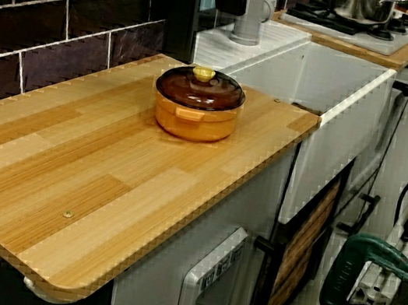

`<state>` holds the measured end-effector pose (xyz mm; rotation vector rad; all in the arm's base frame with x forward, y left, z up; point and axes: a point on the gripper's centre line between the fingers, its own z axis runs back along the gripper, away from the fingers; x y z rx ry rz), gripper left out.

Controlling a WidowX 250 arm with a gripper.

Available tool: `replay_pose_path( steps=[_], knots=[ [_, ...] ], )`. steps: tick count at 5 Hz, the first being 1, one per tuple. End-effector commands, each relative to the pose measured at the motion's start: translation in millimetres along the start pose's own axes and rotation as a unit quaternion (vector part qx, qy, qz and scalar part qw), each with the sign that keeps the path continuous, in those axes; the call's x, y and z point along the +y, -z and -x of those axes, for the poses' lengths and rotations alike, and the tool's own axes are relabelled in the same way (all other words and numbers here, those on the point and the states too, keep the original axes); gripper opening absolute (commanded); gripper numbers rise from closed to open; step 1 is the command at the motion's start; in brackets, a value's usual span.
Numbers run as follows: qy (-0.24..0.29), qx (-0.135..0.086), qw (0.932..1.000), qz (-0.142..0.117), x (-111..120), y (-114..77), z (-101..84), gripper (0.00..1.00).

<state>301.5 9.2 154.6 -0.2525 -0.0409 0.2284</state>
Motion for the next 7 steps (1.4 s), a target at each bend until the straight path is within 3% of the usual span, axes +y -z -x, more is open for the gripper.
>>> replay_pose_path(
  steps=[1,3,4,5,7],
  knots=[
    [0.000,0.000,1.0000,0.000,0,0.0,0.0,1.00],
    [0.013,-0.009,0.9992,-0.037,2,-5.6,-0.5,1.00],
    [0.064,-0.011,0.9964,-0.054,1,-11.3,2.5,1.00],
    [0.122,-0.036,0.9890,-0.076,3,-1.4,5.9,1.00],
    [0.153,-0.064,0.9806,-0.105,14,14.9,-1.0,1.00]
  ],
)
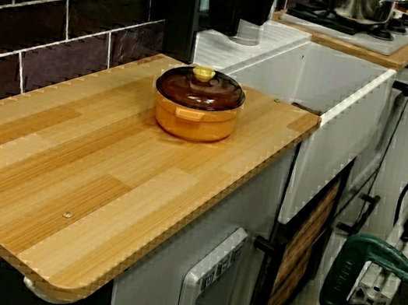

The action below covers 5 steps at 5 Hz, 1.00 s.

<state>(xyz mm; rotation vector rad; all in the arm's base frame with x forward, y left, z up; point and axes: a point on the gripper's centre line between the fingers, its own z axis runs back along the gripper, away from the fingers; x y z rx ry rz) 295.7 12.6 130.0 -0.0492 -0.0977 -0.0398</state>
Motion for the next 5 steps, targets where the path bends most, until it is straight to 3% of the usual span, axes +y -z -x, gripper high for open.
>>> replay_pose_path(
  steps=[1,2,3,5],
  knots=[
    [0.030,-0.046,0.9981,-0.028,13,2.7,-7.3,1.00],
    [0.080,-0.021,0.9956,-0.044,18,11.7,-8.2,1.00],
    [0.074,-0.035,0.9954,-0.050,22,21.1,-3.0,1.00],
    [0.060,-0.030,0.9965,-0.050,22,32.7,-5.2,1.00]
  ],
)
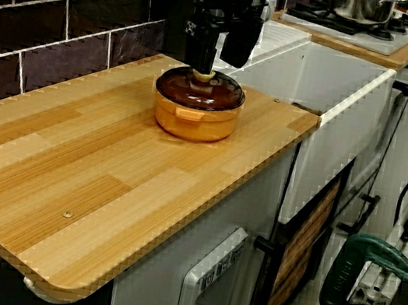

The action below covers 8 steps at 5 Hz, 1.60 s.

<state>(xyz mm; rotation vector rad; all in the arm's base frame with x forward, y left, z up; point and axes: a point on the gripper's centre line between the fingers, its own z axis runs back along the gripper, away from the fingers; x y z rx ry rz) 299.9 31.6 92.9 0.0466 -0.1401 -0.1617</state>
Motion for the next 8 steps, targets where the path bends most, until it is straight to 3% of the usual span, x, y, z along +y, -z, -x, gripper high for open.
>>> replay_pose_path(
  steps=[1,3,4,6,7,8],
  knots=[
    [-0.012,-0.007,0.9999,-0.007,2,1.9,-7.4,1.00],
    [-0.031,0.001,0.9995,-0.006,5,8.1,-14.8,1.00],
    [-0.047,0.007,0.9989,-0.005,9,13.7,-19.9,0.00],
    [-0.053,0.016,0.9985,-0.003,14,12.6,-24.6,0.00],
    [-0.049,0.019,0.9986,0.004,14,3.8,-23.9,0.00],
    [-0.051,0.026,0.9980,0.029,12,-19.6,-24.2,0.00]
  ],
)
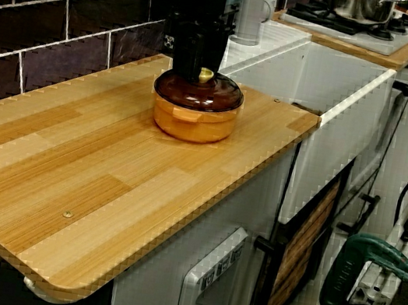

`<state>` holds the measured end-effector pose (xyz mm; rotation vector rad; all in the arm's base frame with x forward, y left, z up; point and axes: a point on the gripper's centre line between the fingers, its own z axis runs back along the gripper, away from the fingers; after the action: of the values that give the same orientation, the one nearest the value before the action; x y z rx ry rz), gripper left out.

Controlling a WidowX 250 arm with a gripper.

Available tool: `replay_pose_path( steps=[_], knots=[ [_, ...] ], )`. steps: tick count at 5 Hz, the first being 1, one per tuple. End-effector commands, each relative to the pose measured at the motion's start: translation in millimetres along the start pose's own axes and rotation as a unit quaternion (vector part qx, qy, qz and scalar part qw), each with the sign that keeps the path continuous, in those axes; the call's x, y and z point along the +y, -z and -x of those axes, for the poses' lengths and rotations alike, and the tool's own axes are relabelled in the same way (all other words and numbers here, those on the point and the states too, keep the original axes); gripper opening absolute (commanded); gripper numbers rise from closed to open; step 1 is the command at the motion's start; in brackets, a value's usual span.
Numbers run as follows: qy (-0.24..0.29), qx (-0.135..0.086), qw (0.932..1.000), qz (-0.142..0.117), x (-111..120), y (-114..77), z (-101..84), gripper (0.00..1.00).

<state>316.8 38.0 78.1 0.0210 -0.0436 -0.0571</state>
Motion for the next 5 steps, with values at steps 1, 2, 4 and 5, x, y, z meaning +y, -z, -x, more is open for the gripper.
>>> replay_pose_path(
  steps=[1,2,4,5],
  knots=[
    [0.006,-0.019,0.9988,0.044,-2,-65.9,-5.2,0.00],
    [0.005,-0.025,0.9969,0.074,1,-98.8,-7.5,0.00],
    [-0.003,-0.049,0.9939,0.098,11,-153.6,-9.9,0.00],
    [-0.004,-0.061,0.9938,0.093,12,-169.1,-11.6,0.00]
  ],
)
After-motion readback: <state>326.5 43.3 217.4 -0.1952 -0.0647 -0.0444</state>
